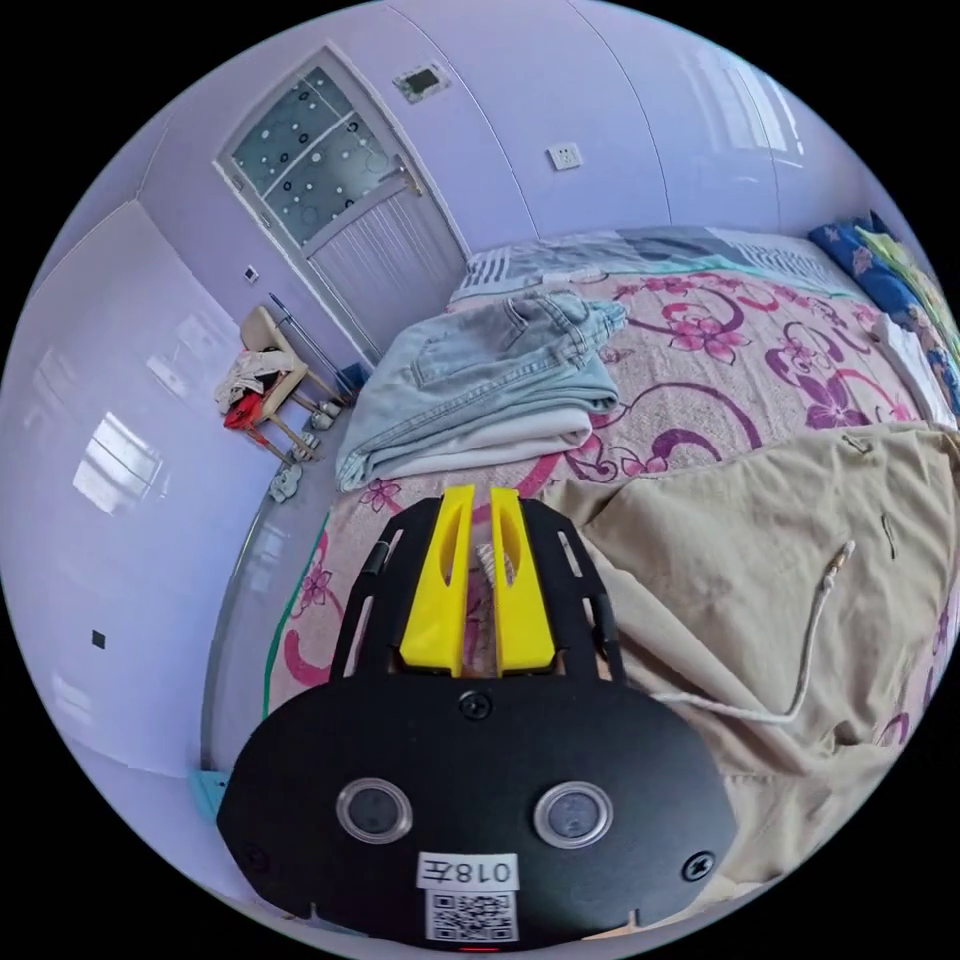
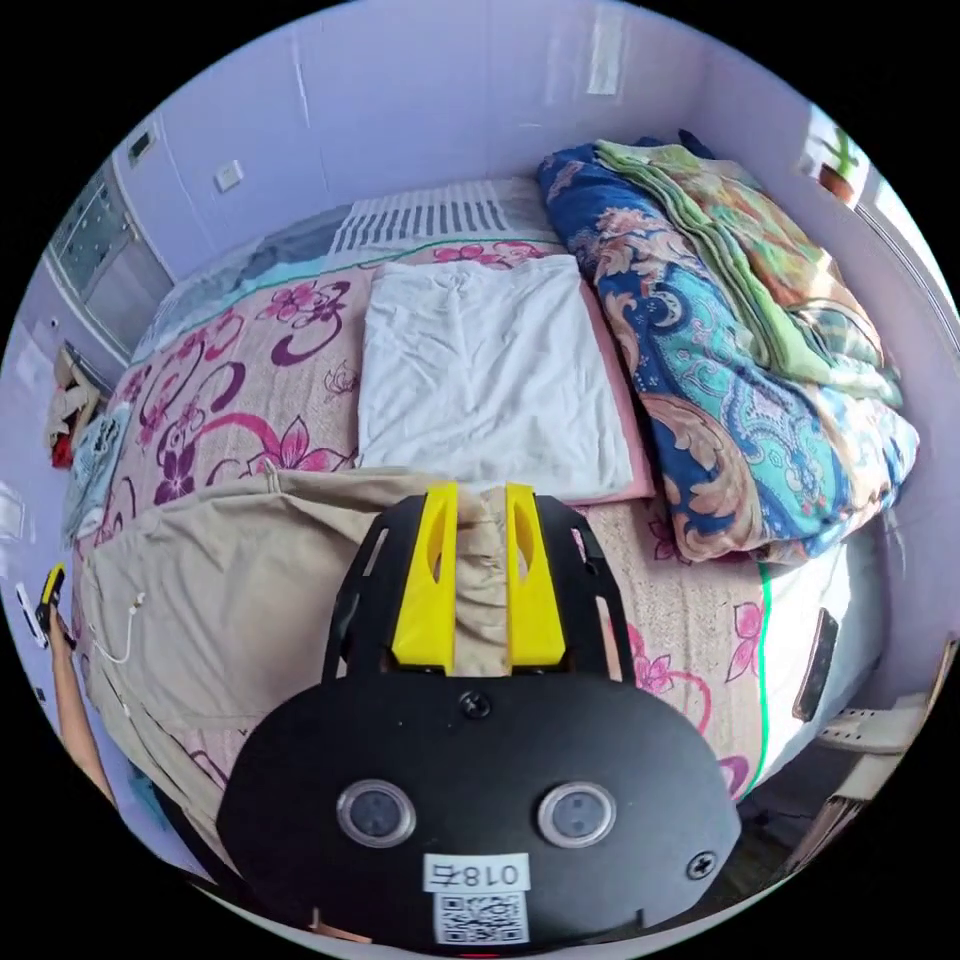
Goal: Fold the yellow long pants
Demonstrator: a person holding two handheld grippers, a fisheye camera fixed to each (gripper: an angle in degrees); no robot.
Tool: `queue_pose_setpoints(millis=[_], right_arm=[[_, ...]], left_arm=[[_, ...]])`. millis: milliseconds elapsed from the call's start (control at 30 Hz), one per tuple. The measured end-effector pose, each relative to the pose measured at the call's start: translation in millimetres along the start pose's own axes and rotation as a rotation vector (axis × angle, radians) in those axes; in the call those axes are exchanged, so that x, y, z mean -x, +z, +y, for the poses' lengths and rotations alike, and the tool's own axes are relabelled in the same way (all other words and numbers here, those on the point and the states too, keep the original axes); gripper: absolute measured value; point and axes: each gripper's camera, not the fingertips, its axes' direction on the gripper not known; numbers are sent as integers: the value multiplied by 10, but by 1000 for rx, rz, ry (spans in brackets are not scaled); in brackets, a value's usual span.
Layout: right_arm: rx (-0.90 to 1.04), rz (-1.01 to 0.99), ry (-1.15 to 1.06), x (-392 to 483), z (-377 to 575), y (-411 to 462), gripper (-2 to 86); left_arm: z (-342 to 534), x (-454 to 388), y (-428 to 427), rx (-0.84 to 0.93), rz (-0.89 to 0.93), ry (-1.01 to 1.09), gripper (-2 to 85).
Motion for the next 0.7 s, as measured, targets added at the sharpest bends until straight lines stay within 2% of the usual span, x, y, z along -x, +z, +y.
queue_pose_setpoints(millis=[67,167,300,467,533,700], right_arm=[[-45,-71,103,-361,207,-79,80],[-111,-311,276,-1020,697,-165,70],[-134,-468,228,-1472,1705,-382,68],[-97,-510,199,-1890,3222,-768,76],[-88,-496,238,-2076,3817,-939,77],[-94,-425,411,-2556,5268,-1376,77]], left_arm=[[428,288,-274,-46,33,-31,37],[1363,703,-738,-99,72,-86,36],[2969,1118,-1157,-110,149,-183,38],[4772,1494,-1218,-79,261,-358,43],[5432,1622,-1089,-53,373,-455,58],[6024,1592,-417,-6,693,-541,111]])
